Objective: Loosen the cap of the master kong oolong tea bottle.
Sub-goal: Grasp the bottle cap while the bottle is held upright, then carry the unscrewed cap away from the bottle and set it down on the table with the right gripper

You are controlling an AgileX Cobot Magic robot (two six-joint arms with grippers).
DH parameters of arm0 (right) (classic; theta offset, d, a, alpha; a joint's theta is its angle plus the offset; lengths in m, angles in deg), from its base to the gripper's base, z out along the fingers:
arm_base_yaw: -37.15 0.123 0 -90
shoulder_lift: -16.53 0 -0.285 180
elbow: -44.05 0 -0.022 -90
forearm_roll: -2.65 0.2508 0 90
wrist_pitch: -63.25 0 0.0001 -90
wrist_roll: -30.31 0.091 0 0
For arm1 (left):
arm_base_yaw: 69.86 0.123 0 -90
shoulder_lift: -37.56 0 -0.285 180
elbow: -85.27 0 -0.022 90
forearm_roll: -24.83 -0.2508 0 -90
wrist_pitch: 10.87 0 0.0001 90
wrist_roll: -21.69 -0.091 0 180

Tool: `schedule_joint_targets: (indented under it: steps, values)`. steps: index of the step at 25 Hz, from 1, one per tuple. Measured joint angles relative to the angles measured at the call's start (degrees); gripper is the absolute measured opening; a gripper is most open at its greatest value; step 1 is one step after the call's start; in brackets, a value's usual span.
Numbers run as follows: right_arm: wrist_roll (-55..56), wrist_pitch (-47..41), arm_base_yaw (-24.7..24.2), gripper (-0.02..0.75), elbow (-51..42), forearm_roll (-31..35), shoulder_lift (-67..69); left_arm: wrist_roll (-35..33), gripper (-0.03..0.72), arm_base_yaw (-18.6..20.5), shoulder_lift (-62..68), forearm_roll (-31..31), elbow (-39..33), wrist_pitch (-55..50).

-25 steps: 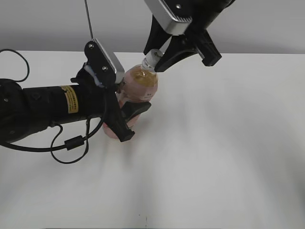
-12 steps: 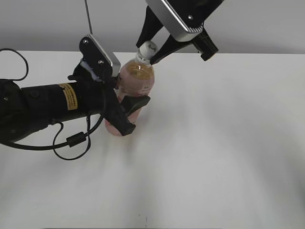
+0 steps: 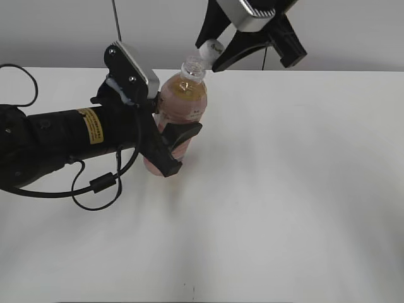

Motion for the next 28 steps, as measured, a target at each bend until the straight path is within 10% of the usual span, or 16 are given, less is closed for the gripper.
schedule_joint_targets:
  steps: [19,28]
  values:
    - [68.34,-3.0,-6.87,0.274,0.0,-12.23,0.59,11.66,0.402,-0.07,9.22,-0.33,0.0,23.23]
    - [82.19,-1.37,-14.83,0.274,-13.34,-17.34,3.37,11.85,0.402,-0.07,11.15,-1.03,-0.07,23.66]
